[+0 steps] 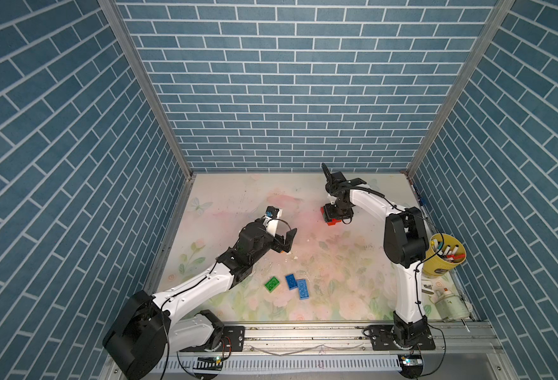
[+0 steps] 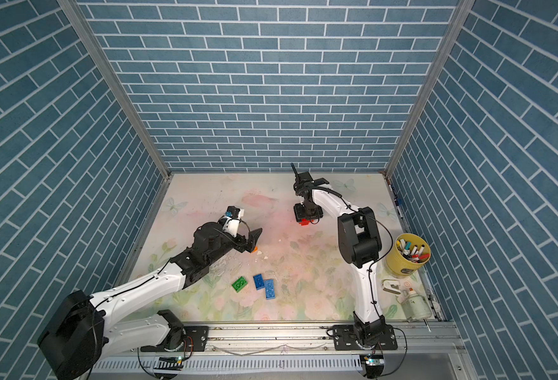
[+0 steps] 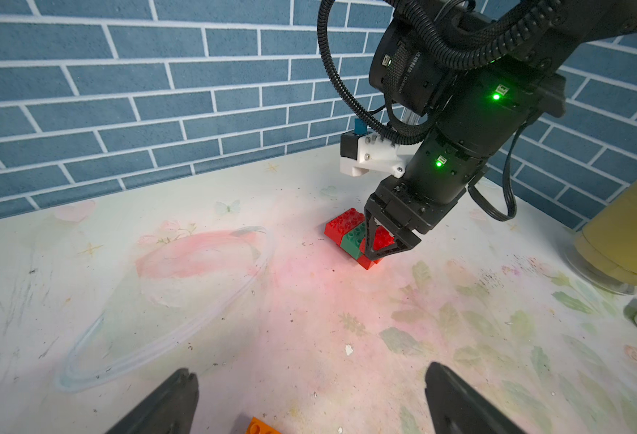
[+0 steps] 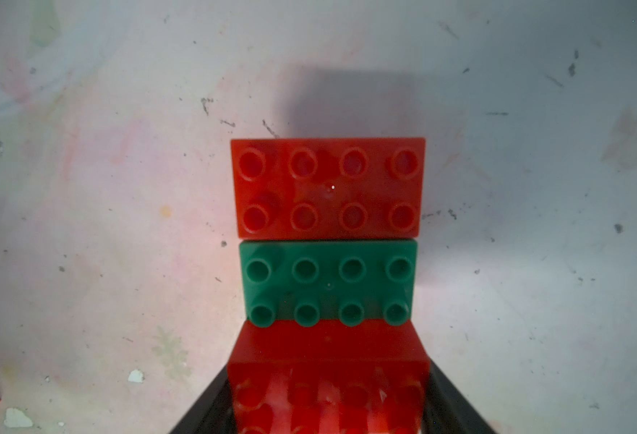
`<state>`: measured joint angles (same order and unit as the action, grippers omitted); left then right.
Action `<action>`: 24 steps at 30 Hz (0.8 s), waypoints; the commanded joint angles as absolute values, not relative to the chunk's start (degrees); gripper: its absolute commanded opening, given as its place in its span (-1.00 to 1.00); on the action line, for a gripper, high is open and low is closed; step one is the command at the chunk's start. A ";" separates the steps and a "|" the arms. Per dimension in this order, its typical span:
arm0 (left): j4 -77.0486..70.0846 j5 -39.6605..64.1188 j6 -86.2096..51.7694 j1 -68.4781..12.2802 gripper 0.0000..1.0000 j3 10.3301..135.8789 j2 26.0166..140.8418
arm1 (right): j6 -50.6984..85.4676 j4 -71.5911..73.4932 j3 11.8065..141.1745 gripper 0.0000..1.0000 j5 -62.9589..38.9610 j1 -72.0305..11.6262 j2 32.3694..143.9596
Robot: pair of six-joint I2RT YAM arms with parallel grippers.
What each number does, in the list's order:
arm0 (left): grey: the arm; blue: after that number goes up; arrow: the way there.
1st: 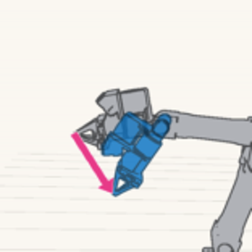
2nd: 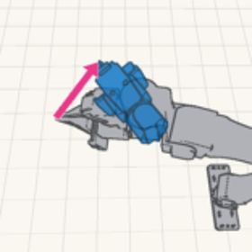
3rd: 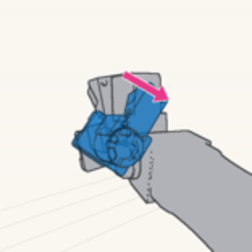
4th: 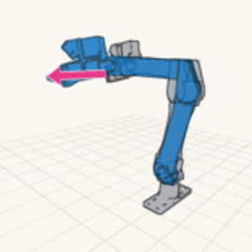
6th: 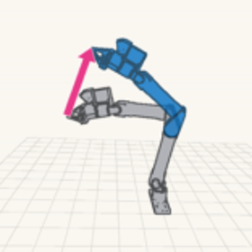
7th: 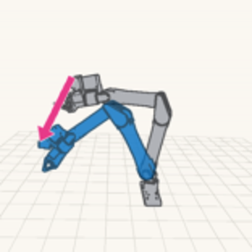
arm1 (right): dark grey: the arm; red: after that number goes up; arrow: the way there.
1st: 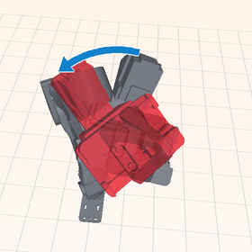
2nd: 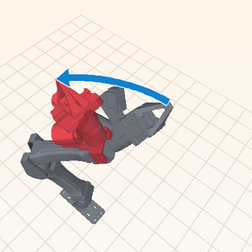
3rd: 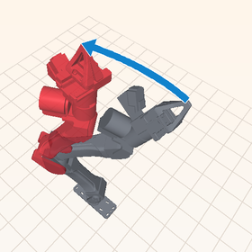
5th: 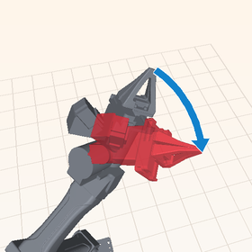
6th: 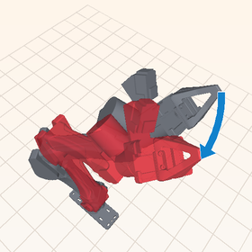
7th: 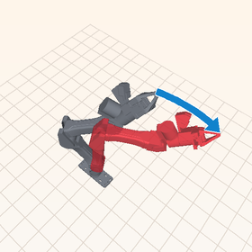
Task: Assemble a rectangle with lego
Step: Assemble the lego brick with the lego brick.
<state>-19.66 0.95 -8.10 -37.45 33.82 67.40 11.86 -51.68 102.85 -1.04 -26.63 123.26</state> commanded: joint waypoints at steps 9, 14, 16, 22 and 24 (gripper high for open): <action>-21.01 1.22 -7.78 -36.83 0.99 33.42 67.54 | 10.54 -50.08 101.69 -0.08 -1.22 -26.81 118.89; -21.02 1.58 -7.69 -36.74 0.99 33.49 67.68 | 10.90 -50.07 100.92 -0.08 -1.93 -26.82 114.92; -21.02 1.65 -7.73 -36.73 1.00 33.49 67.68 | 10.90 -50.73 100.42 -0.07 -2.32 -26.82 114.03; -21.01 1.76 -7.90 -36.46 0.99 33.64 67.89 | 10.55 -51.00 95.98 -0.06 -2.99 -26.89 112.83; -21.01 1.82 -7.99 -36.39 0.99 33.69 67.98 | 10.55 -50.47 94.85 -0.06 -3.28 -26.98 113.14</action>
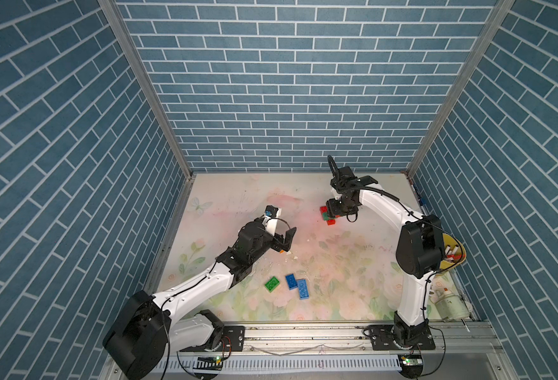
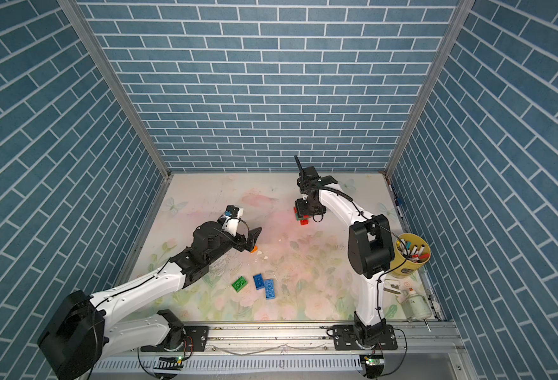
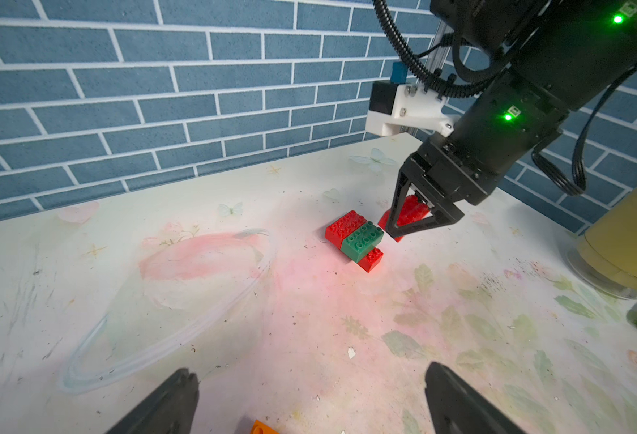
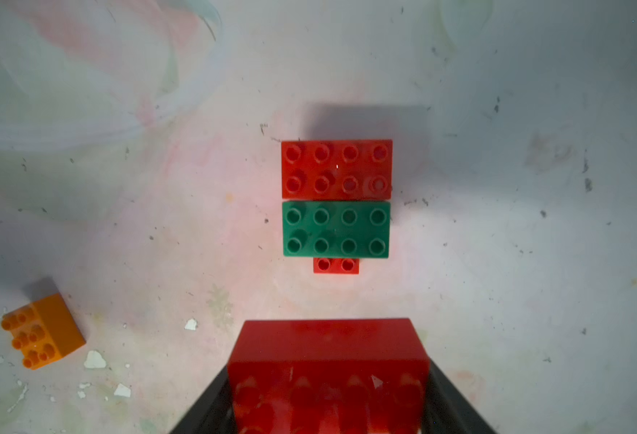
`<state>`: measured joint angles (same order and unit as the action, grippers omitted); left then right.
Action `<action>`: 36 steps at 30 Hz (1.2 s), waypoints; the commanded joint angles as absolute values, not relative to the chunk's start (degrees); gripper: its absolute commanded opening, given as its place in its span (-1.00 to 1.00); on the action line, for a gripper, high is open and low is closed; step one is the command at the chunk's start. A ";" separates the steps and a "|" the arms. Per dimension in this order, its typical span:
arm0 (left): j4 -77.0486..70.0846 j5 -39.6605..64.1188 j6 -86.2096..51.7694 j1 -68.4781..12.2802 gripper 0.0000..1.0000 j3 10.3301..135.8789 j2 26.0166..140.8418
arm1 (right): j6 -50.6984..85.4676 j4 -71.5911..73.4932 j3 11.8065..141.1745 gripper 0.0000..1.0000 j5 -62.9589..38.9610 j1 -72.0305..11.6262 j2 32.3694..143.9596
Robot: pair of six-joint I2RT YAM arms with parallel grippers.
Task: Assemble a rectangle with lego
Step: Assemble the lego brick with the lego brick.
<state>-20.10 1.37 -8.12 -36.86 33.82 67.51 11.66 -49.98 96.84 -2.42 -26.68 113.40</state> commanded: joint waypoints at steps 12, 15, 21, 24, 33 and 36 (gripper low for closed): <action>-20.61 1.58 -8.00 -36.32 1.00 33.77 68.22 | 9.59 -49.75 97.86 -0.05 -3.23 -27.20 119.63; -20.56 1.38 -7.99 -36.34 0.99 33.75 68.21 | 9.45 -49.57 98.31 -0.05 -2.90 -27.25 120.69; -20.43 1.23 -7.92 -36.35 0.99 33.77 68.22 | 9.07 -49.60 99.53 -0.04 -2.15 -27.25 122.33; -20.46 1.16 -7.96 -36.31 0.99 33.80 68.25 | 8.92 -49.62 100.31 -0.04 -1.96 -27.27 122.97; -20.28 0.96 -7.96 -36.37 1.00 33.75 68.44 | 7.31 -51.14 103.04 -0.03 -0.58 -27.25 125.24; -20.18 0.79 -7.92 -36.35 0.99 33.72 68.38 | 6.81 -51.59 103.83 -0.03 -0.66 -27.25 127.30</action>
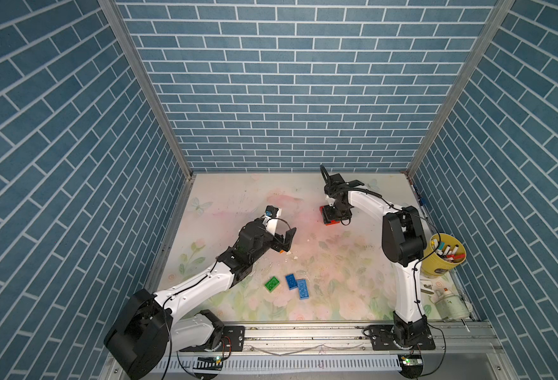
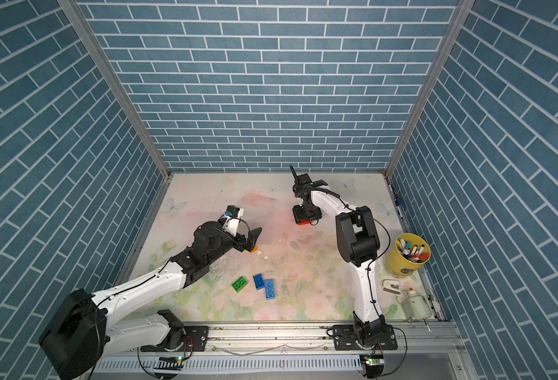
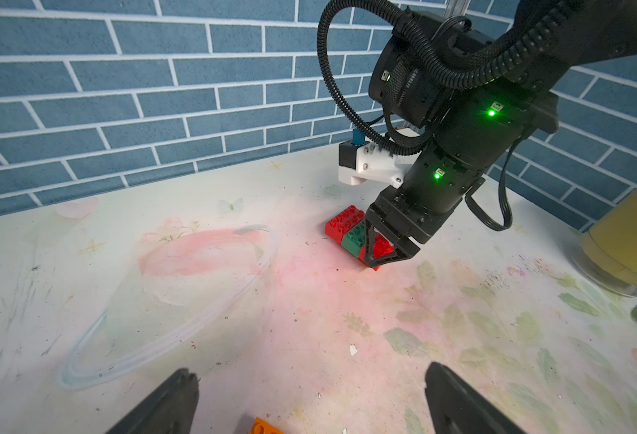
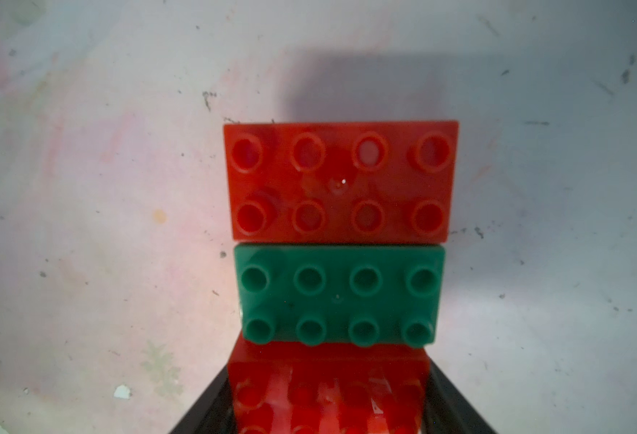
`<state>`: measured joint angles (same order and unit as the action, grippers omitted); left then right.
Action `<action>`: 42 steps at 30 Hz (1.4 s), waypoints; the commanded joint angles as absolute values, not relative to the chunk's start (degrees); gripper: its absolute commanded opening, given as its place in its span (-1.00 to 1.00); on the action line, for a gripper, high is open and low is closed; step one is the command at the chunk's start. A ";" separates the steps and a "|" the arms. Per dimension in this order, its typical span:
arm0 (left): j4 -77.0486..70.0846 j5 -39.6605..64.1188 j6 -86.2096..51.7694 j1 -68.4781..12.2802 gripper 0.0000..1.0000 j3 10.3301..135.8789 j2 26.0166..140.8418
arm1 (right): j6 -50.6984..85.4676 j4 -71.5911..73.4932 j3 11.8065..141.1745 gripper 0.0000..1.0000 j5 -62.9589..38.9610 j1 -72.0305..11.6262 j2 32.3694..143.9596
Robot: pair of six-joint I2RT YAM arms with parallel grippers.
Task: Assemble a rectangle with lego
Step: Assemble the lego brick with the lego brick.
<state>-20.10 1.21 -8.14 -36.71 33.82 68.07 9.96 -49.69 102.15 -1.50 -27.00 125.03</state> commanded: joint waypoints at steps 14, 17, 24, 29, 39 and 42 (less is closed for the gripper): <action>-19.95 0.50 -7.92 -36.36 0.99 33.66 68.38 | 5.27 -60.92 112.86 -0.01 -6.48 -25.69 134.95; -20.06 0.61 -7.94 -36.30 0.99 33.61 68.55 | 5.49 -63.94 114.39 -0.02 -8.02 -24.84 136.11; -20.14 0.70 -8.17 -36.33 0.99 33.74 68.71 | 6.31 -64.26 112.49 -0.02 -6.97 -24.04 135.82; -20.00 0.60 -8.14 -36.35 1.00 33.62 68.59 | 7.84 -61.70 110.84 -0.03 -5.36 -24.14 135.66; -19.90 0.44 -8.20 -36.30 1.00 33.63 68.73 | 9.40 -58.93 111.65 -0.03 -0.32 -25.26 137.04; -19.93 0.44 -8.22 -36.30 0.99 33.64 68.87 | 9.32 -59.21 112.49 -0.03 0.04 -25.66 138.43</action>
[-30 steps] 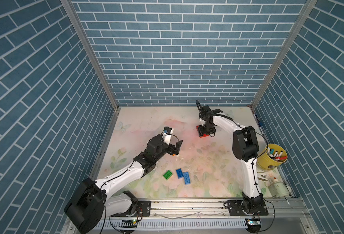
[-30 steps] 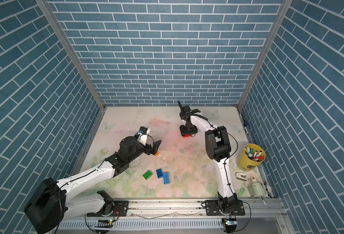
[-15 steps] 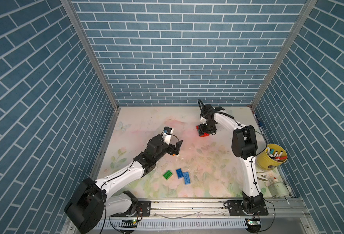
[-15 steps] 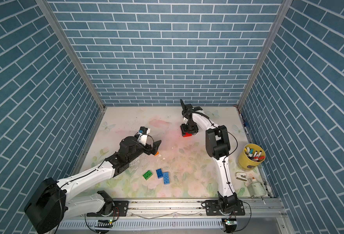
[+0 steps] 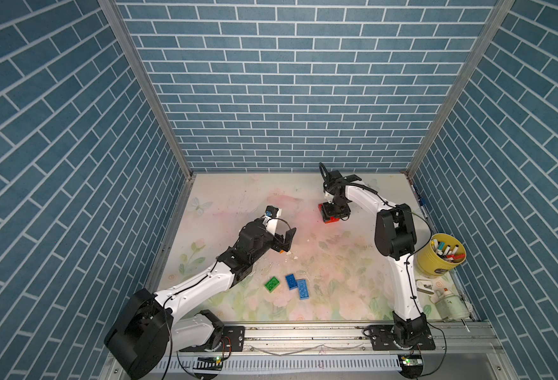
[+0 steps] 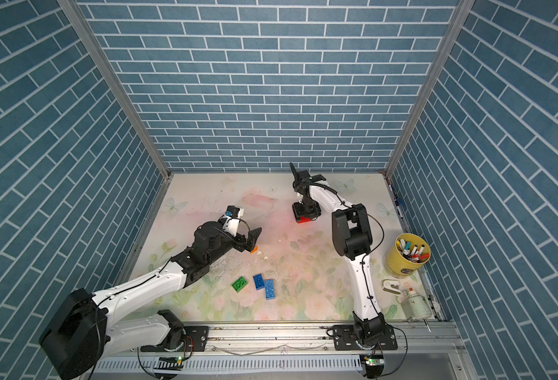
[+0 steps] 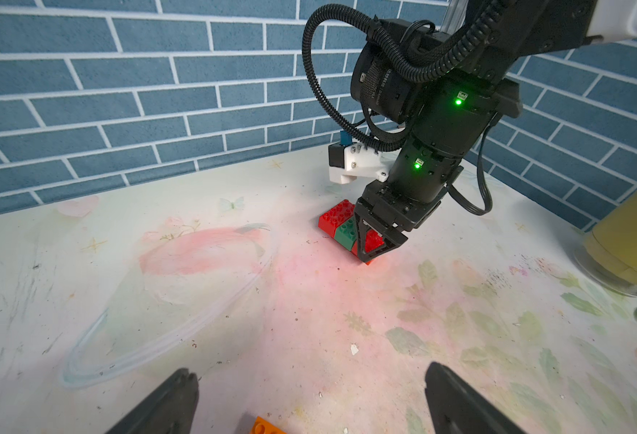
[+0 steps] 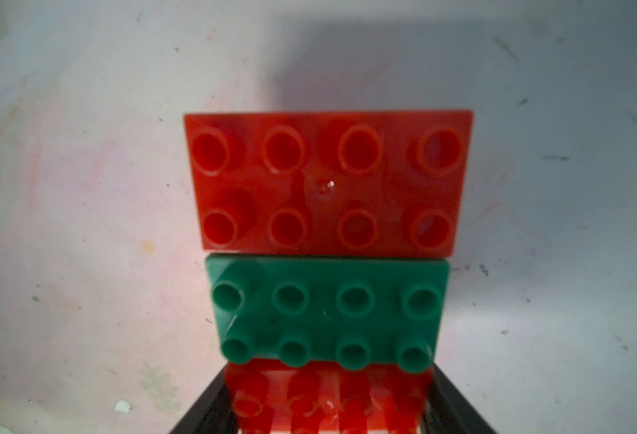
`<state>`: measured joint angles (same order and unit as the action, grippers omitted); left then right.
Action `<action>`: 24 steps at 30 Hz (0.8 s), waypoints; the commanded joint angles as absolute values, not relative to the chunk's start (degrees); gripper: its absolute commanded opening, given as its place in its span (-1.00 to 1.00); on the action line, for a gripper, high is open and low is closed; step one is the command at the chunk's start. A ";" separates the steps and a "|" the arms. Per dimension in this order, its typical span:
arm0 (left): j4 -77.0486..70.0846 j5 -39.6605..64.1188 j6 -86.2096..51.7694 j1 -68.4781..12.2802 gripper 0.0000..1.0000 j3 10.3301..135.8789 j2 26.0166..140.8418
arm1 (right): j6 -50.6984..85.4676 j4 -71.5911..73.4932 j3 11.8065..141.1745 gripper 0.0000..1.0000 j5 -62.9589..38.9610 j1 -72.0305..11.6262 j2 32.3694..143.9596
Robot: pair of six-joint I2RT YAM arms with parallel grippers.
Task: Assemble a rectangle with lego
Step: Assemble the lego brick with the lego brick.
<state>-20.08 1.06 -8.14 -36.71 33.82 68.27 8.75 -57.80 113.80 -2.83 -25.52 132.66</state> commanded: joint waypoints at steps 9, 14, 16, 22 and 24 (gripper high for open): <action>-19.95 0.18 -8.17 -36.35 0.99 33.64 68.91 | 9.05 -59.50 112.42 -0.03 0.19 -25.75 140.80; -19.80 0.01 -8.26 -36.33 0.99 33.61 68.86 | 9.97 -59.48 112.54 -0.03 -0.92 -25.75 138.59; -19.86 -0.01 -8.26 -36.30 0.99 33.50 68.65 | 11.01 -59.31 112.71 -0.02 -2.84 -25.75 136.47; -19.92 -0.26 -8.34 -36.34 1.00 33.44 67.83 | 14.61 -60.12 112.19 0.00 -8.71 -25.84 129.48; -19.94 -0.23 -8.35 -36.38 0.99 33.42 67.59 | 15.91 -60.31 110.54 0.00 -8.98 -26.05 127.34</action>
